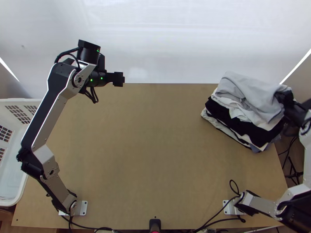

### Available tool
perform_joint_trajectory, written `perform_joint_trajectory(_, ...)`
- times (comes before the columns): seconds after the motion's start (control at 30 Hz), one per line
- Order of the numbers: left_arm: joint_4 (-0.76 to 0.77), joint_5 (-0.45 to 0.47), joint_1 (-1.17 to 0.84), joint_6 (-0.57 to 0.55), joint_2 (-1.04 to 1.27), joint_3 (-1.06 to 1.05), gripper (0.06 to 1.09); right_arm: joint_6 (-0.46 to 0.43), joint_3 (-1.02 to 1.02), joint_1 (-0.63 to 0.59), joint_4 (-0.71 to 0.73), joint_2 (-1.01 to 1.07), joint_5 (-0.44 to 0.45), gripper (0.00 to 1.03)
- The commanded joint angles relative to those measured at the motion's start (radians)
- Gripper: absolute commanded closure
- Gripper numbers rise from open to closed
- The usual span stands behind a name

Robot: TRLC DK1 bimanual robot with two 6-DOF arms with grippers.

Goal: Fold the t-shirt

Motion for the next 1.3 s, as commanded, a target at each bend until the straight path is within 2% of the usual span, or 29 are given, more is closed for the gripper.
perform_joint_trajectory(0.0,-0.003,0.007,0.001,0.009,-0.007,-0.005,0.1,-0.104,-0.084,-0.111,0.021,-0.104,0.114,0.04)
perform_joint_trajectory(0.2,0.002,0.011,0.001,0.026,-0.015,0.003,0.1,-0.163,-0.119,-0.113,0.118,-0.25,0.411,0.04)
perform_joint_trajectory(0.27,0.002,0.014,0.006,0.025,-0.018,0.003,0.1,-0.185,-0.121,-0.11,0.172,-0.29,0.485,0.04)
perform_joint_trajectory(0.33,0.001,0.014,0.014,0.023,-0.018,0.0,0.1,-0.211,-0.113,-0.085,0.239,-0.321,0.514,0.04)
perform_joint_trajectory(0.4,0.001,0.014,0.02,0.018,-0.016,-0.003,0.1,-0.266,-0.092,0.004,0.314,-0.33,0.52,0.04)
perform_joint_trajectory(0.47,0.001,0.014,0.021,0.017,-0.018,-0.003,0.1,-0.352,-0.069,0.131,0.429,-0.318,0.575,0.04)
perform_joint_trajectory(0.57,0.001,0.014,0.021,0.022,-0.022,-0.003,0.1,-0.521,-0.018,0.35,0.558,-0.238,0.637,0.04)
perform_joint_trajectory(0.7,0.005,0.013,0.032,0.031,-0.032,0.003,0.1,-0.625,0.012,0.501,0.659,-0.098,0.637,0.05)
perform_joint_trajectory(0.77,0.005,0.014,0.043,0.032,-0.038,0.006,0.1,-0.676,-0.003,0.536,0.698,-0.034,0.637,0.05)
perform_joint_trajectory(0.83,0.005,0.014,0.054,0.032,-0.041,0.006,0.1,-0.686,-0.03,0.548,0.736,0.02,0.637,0.05)
perform_joint_trajectory(0.97,0.005,0.014,0.067,0.026,-0.05,0.006,0.1,-0.665,-0.095,0.507,0.739,0.127,0.637,0.05)
perform_joint_trajectory(1.27,0.001,0.014,0.095,0.02,-0.056,0.006,0.1,-0.653,-0.325,0.355,0.908,0.225,0.635,0.05)
